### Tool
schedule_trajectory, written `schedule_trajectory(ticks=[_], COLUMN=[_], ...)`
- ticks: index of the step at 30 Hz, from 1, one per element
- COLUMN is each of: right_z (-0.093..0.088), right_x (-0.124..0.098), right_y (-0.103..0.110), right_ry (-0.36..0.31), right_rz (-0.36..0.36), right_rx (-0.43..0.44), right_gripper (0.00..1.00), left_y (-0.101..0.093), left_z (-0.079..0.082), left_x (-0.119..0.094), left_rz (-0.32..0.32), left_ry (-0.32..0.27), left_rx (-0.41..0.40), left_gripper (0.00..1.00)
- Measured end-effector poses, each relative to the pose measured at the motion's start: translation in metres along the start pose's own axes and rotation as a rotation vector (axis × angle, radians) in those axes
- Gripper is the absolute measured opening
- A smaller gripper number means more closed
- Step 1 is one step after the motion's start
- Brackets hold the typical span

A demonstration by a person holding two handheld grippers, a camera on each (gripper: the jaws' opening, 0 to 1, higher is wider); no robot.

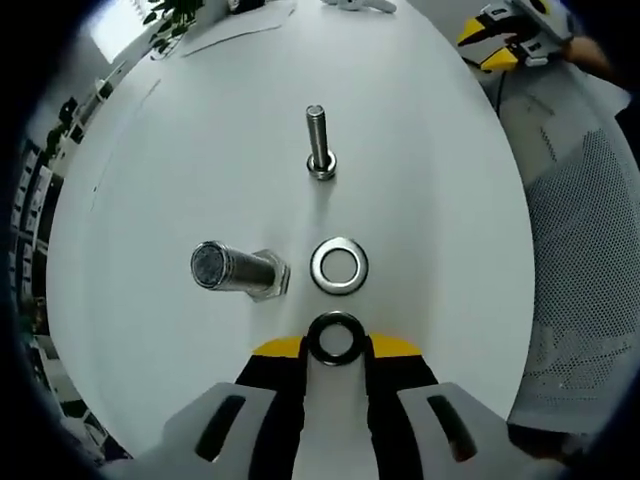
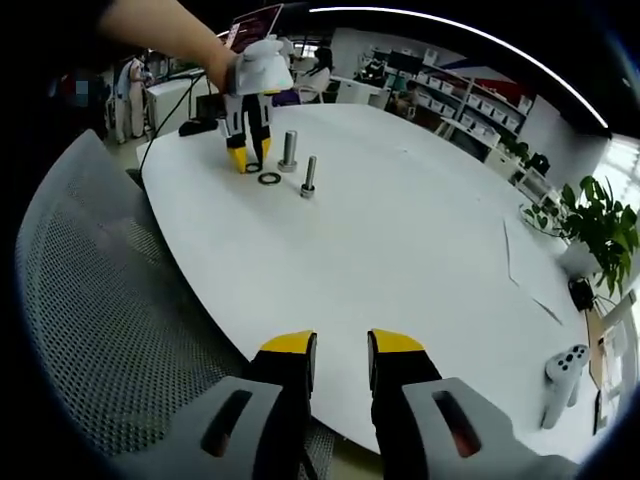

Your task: Place the washer onto the threaded stud by aligning its center hole with the stud, sliding it down to the base, and recovering from edge contact or off-axis alignment until the washer reaches the visible bottom stop.

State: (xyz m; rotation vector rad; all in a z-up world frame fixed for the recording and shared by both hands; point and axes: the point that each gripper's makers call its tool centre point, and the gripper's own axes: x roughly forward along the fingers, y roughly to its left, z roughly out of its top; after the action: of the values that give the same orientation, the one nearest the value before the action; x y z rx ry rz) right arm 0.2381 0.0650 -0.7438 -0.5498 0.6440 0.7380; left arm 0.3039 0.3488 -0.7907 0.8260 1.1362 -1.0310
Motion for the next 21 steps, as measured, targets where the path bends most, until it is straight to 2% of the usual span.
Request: schedule_trajectory(ticks=[4, 8, 10, 14, 21], right_z=[0.000, 0.000, 0.000, 0.001, 0.000], right_x=[0.000, 0.000, 0.000, 0.000, 0.000], right_y=[0.000, 0.000, -0.001, 0.000, 0.000], right_ry=[0.002, -0.001, -0.002, -0.001, -0.001], right_rz=[0.003, -0.002, -0.003, -0.001, 0.000], right_rx=[-0.003, 0.001, 0.002, 0.000, 0.003], right_gripper=[0.23, 0.23, 0.23, 0.23, 0.23], left_y=[-0.002, -0.002, 0.000, 0.002, 0.012], left_z=[-0.001, -0.001, 0.000, -0.001, 0.004], left_x=[0.002, 0.002, 0.002, 0.002, -0.006], left_rz=[0.004, 0.009, 0.007, 0.032, 0.055], left_ry=[-0.011, -0.037, -0.067, -0.058, -0.106], left_rx=[0.010, -0.016, -0.083, -0.046, -0.092], left_gripper=[0.20, 0.19, 0.19, 0.19, 0.19])
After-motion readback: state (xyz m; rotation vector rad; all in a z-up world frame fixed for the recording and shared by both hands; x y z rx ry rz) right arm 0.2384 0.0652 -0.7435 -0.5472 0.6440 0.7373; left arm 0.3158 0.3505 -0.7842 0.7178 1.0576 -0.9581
